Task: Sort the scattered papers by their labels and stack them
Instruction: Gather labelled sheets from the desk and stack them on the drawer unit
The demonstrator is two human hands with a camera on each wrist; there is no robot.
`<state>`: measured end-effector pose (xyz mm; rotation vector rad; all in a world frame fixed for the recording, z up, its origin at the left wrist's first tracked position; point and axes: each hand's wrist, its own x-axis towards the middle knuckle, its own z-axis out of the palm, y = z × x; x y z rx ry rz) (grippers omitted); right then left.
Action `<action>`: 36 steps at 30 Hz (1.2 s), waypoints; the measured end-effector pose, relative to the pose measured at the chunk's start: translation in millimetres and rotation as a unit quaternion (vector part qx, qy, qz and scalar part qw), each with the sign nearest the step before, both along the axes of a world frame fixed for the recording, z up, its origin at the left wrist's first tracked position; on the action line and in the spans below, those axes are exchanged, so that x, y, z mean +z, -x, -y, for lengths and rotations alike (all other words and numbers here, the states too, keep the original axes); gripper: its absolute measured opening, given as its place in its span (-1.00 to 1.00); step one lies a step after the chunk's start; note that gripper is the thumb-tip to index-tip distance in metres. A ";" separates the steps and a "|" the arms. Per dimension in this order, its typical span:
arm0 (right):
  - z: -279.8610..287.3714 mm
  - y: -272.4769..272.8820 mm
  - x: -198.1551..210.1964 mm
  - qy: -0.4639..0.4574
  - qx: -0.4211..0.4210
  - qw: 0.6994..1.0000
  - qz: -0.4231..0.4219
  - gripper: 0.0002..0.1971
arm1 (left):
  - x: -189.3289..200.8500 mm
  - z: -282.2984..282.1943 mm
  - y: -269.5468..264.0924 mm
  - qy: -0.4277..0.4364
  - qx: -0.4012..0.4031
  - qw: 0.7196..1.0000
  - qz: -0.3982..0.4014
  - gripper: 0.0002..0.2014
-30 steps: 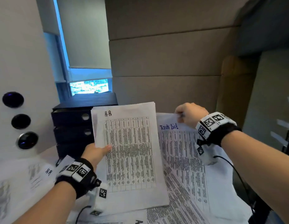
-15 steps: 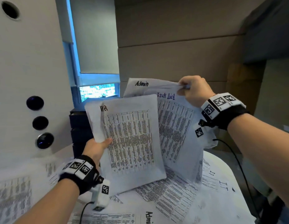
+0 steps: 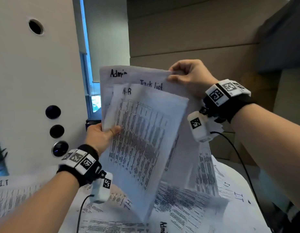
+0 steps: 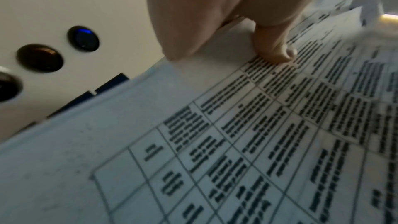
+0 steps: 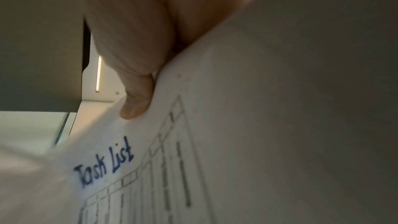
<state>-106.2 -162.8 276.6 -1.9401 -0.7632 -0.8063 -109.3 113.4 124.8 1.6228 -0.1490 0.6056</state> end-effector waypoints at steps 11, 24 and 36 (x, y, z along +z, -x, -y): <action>24.8 -46.2 -132.6 0.112 -0.051 0.960 -0.253 -0.81 | -66.6 -35.4 -16.0 0.023 0.095 0.992 -0.080 -0.68; 21.6 -70.4 -281.0 0.306 -0.197 0.787 -0.499 0.13 | -127.0 -40.8 -37.5 0.009 0.111 0.982 -0.150 -0.64; 8.7 -78.8 -275.3 0.307 -0.176 0.840 -0.412 -0.77 | -124.0 -46.3 -31.0 -0.035 0.078 0.983 -0.165 -0.66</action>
